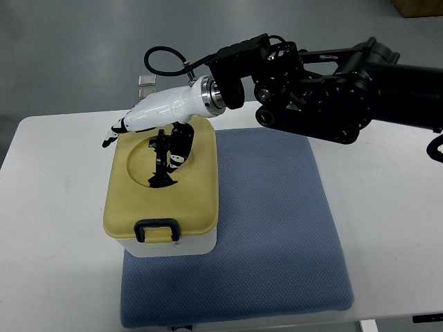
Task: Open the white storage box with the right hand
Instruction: 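Lower the right hand over the black latch on the yellow lid, then close the right hand's fingers around the black latch handle, then lift the yellow lid off the white box with the right hand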
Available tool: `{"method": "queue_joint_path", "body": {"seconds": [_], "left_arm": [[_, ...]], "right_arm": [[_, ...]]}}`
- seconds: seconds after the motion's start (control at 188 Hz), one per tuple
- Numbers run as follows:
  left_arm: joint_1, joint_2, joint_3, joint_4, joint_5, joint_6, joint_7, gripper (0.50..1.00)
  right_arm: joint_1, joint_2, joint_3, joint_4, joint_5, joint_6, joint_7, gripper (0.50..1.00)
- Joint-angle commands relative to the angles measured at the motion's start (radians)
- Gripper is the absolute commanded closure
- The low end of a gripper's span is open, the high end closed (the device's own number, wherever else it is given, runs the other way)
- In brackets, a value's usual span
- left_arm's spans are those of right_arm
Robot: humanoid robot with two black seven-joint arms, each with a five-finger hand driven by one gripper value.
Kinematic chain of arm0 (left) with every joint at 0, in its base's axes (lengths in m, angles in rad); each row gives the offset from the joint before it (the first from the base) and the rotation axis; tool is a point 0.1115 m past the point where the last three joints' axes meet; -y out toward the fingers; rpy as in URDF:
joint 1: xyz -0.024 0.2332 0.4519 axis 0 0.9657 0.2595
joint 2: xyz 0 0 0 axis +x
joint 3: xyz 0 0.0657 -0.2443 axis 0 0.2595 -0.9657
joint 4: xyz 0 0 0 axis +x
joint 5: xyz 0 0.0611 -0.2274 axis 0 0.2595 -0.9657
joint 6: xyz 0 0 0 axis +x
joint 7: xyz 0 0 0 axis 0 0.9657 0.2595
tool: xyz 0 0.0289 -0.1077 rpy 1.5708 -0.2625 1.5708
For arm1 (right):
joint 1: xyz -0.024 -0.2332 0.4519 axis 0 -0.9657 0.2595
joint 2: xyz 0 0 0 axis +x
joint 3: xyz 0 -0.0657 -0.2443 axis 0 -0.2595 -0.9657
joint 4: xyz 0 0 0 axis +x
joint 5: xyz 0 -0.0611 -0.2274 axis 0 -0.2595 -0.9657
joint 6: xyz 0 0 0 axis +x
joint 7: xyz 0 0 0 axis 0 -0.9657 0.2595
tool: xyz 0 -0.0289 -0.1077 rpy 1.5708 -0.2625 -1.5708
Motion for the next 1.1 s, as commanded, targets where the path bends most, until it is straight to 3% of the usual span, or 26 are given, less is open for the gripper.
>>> {"method": "queue_joint_path", "body": {"seconds": [0.0, 0.048, 0.117, 0.192, 0.239, 0.341, 0.463, 0.66, 1.096], "left_arm": [[0.0, 0.0, 0.0, 0.0, 0.0, 0.0, 0.0, 0.5], [0.0, 0.0, 0.0, 0.0, -0.001, 0.0, 0.0, 0.5], [0.0, 0.0, 0.0, 0.0, -0.001, 0.0, 0.0, 0.5], [0.0, 0.0, 0.0, 0.0, 0.0, 0.0, 0.0, 0.5], [0.0, 0.0, 0.0, 0.0, 0.0, 0.0, 0.0, 0.5], [0.0, 0.0, 0.0, 0.0, 0.0, 0.0, 0.0, 0.5], [0.0, 0.0, 0.0, 0.0, 0.0, 0.001, 0.0, 0.5], [0.0, 0.0, 0.0, 0.0, 0.0, 0.0, 0.0, 0.5], [0.0, 0.0, 0.0, 0.0, 0.0, 0.001, 0.0, 0.5]], "right_arm": [[0.003, -0.001, 0.0, 0.002, 0.0, 0.001, 0.001, 0.638], [0.005, -0.001, 0.0, 0.002, 0.0, 0.001, 0.001, 0.67], [0.005, -0.001, -0.002, 0.002, 0.0, 0.001, 0.001, 0.679], [0.003, -0.001, -0.007, 0.002, 0.0, 0.004, 0.001, 0.74], [0.003, -0.001, -0.014, 0.002, -0.005, 0.003, 0.001, 0.746], [0.002, -0.001, -0.019, 0.002, -0.012, 0.003, 0.003, 0.814], [-0.001, -0.001, -0.019, 0.002, -0.014, 0.004, 0.003, 0.854], [0.0, -0.001, -0.02, 0.002, -0.029, 0.004, 0.029, 1.0], [0.009, -0.012, -0.019, 0.008, -0.057, 0.003, 0.081, 1.0]]}}
